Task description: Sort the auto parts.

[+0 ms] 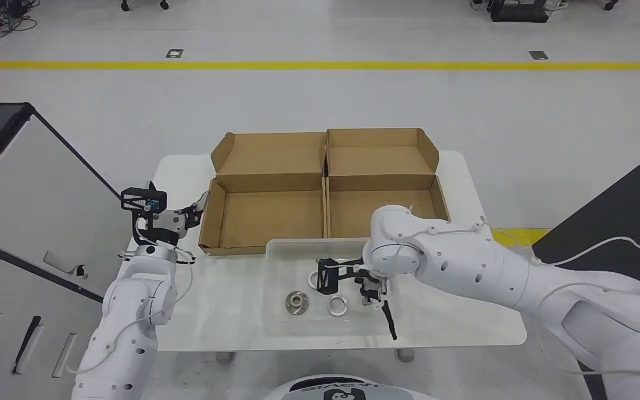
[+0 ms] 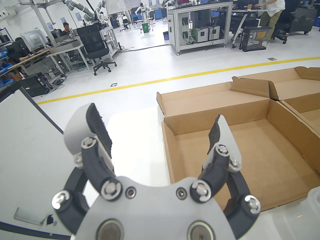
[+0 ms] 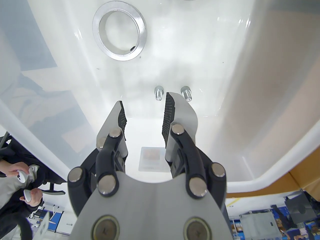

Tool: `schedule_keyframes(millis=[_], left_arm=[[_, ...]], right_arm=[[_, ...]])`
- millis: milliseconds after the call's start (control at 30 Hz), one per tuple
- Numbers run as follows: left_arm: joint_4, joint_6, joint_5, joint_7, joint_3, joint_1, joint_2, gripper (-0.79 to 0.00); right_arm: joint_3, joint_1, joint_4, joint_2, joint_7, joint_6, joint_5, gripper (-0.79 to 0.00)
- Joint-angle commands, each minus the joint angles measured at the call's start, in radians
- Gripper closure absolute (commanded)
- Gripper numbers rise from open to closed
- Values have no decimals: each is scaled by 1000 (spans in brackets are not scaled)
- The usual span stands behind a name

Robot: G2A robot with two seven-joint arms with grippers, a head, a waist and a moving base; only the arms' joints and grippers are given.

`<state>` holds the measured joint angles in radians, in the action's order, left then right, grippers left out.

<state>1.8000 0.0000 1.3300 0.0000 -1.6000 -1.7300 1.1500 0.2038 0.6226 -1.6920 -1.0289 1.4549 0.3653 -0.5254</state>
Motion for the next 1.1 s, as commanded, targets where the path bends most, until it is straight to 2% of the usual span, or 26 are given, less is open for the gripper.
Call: schedule_keyframes(millis=[0,1067], left_arm=[[0,0,0,0,0,0,0,-785],[0,0,0,0,0,0,0,-785]], right_arm=[[-2,2,5,-4,2,-2,-2,-351],[-32,-1,77,-43,-7,7,-5,-308]])
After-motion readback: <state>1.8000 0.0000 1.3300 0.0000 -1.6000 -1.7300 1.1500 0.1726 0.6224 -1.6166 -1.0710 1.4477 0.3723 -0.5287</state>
